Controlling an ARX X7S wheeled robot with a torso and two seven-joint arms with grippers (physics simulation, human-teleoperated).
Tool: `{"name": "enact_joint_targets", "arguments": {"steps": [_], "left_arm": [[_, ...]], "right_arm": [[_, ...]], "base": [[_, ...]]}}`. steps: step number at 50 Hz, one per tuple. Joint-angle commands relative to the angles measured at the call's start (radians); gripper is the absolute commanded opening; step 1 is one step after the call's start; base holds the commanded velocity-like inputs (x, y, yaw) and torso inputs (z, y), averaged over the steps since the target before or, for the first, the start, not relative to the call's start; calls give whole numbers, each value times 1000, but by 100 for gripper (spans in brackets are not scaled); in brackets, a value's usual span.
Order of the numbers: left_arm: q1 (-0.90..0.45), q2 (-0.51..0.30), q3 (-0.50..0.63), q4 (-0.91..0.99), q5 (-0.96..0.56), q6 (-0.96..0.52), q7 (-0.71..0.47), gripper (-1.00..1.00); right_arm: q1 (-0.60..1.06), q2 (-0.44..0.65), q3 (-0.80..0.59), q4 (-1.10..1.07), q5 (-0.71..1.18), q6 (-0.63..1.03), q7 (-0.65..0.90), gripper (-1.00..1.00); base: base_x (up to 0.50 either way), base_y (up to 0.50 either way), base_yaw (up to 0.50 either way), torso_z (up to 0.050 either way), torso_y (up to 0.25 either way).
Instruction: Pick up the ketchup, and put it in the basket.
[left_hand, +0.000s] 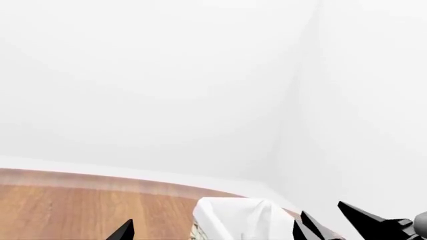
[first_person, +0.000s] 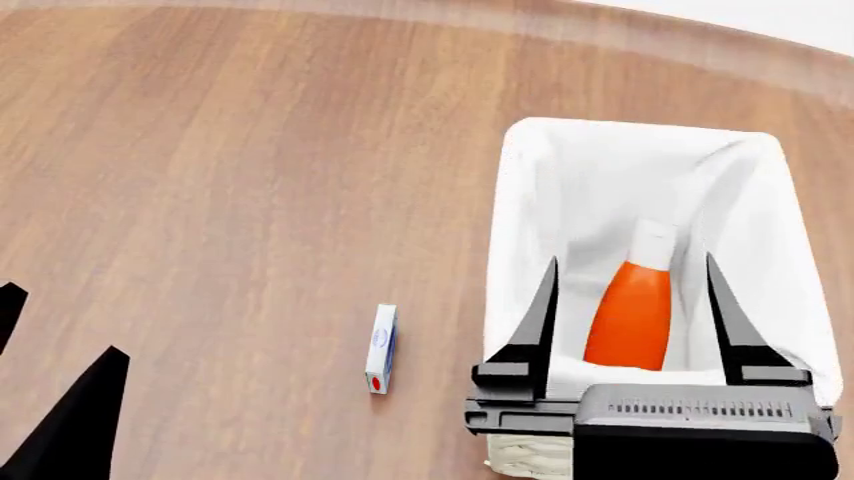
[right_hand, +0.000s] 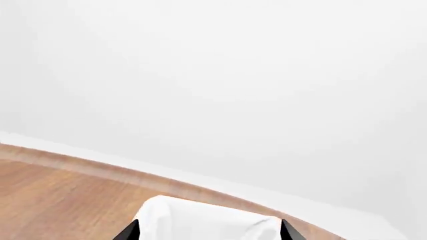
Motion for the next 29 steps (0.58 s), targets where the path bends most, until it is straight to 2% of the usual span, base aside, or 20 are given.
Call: {"name": "enact_joint_targets", "arguments": {"steps": [1, 9, 24, 29], "left_arm": [[-6, 20, -6, -11, 41, 13, 27, 100], [-5, 19, -4, -15, 42, 16, 30, 100], [-2, 22, 4, -22, 60, 21, 34, 100], [-11, 23, -2, -31, 84, 9, -4, 100]], "right_arm": [[-108, -29, 45, -27, -5, -94, 24, 100], [-163, -28, 61, -58, -2, -112, 51, 100], [-158, -17, 54, -89, -3, -87, 60, 100], [-156, -14, 58, -99, 2, -77, 63, 100]], "base": [[0, 0, 0, 0, 0], [0, 0, 0, 0, 0], [0, 0, 0, 0, 0], [0, 0, 0, 0, 0]]}}
